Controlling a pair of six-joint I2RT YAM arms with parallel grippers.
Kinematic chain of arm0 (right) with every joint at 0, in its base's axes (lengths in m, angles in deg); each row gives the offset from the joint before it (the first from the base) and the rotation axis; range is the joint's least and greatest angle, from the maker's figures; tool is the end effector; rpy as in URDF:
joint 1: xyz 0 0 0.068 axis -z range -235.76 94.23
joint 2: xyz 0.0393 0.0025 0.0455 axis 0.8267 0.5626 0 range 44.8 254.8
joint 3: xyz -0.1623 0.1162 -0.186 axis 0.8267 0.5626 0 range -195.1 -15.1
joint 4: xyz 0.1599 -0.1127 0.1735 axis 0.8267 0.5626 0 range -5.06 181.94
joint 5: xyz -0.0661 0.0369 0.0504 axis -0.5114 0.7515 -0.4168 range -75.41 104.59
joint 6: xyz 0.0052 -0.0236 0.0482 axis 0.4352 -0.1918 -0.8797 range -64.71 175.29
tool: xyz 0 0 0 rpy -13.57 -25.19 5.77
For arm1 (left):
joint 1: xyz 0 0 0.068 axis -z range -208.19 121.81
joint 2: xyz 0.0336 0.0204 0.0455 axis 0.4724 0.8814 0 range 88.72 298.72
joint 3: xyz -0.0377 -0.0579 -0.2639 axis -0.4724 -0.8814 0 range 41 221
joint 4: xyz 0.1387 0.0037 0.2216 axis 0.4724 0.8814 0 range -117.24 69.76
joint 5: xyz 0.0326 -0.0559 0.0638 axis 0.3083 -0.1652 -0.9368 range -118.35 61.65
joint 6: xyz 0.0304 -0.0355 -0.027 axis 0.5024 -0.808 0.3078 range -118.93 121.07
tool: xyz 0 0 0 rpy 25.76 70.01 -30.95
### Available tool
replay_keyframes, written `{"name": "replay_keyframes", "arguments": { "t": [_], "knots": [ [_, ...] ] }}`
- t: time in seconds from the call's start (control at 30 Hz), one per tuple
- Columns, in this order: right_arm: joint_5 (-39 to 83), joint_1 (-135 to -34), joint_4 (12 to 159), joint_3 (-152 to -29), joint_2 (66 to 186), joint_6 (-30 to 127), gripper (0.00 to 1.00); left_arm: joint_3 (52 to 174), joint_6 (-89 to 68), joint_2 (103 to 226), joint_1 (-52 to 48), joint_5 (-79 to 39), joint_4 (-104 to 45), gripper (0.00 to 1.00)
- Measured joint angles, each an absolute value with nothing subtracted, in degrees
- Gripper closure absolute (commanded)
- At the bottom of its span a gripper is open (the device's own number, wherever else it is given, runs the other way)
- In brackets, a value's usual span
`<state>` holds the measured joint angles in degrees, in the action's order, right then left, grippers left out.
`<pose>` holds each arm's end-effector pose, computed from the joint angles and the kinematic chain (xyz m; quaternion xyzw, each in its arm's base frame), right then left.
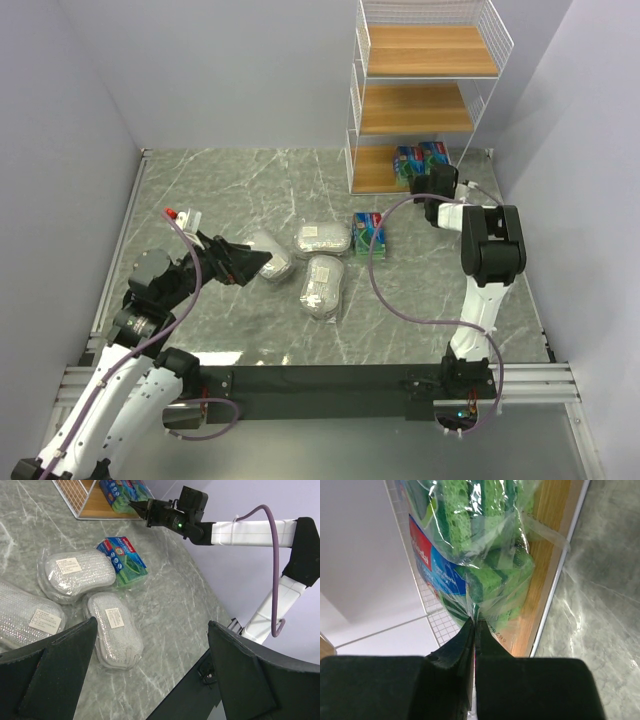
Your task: Place and organize the cleaning sponges onto the shelf
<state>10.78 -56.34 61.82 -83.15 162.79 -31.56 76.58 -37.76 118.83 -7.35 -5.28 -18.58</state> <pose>0.4454 0.0021 0.1483 0.5948 0.6094 0.3413 0.3980 0.1225 -0.0617 0.3229 0.0244 0.7246 -0.4610 0.5118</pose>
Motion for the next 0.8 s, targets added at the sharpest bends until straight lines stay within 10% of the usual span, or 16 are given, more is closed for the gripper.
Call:
{"name": "replay_keyframes", "arguments": {
  "t": [0.23,0.5,0.8],
  "knots": [
    [14.1,-54.3,61.4,-83.5,162.9,-29.4,1.0,76.2,-37.8,118.9,-7.3,-5.3,-18.4,0.01],
    [21.7,-52.4,58.1,-85.5,165.2,-27.7,0.63,76.2,-37.8,118.9,-7.3,-5.3,-18.4,0.01],
    [24.7,-52.1,55.0,-82.3,163.1,-27.8,0.56,76.2,-37.8,118.9,-7.3,-5.3,-18.4,0.01]
  ]
}}
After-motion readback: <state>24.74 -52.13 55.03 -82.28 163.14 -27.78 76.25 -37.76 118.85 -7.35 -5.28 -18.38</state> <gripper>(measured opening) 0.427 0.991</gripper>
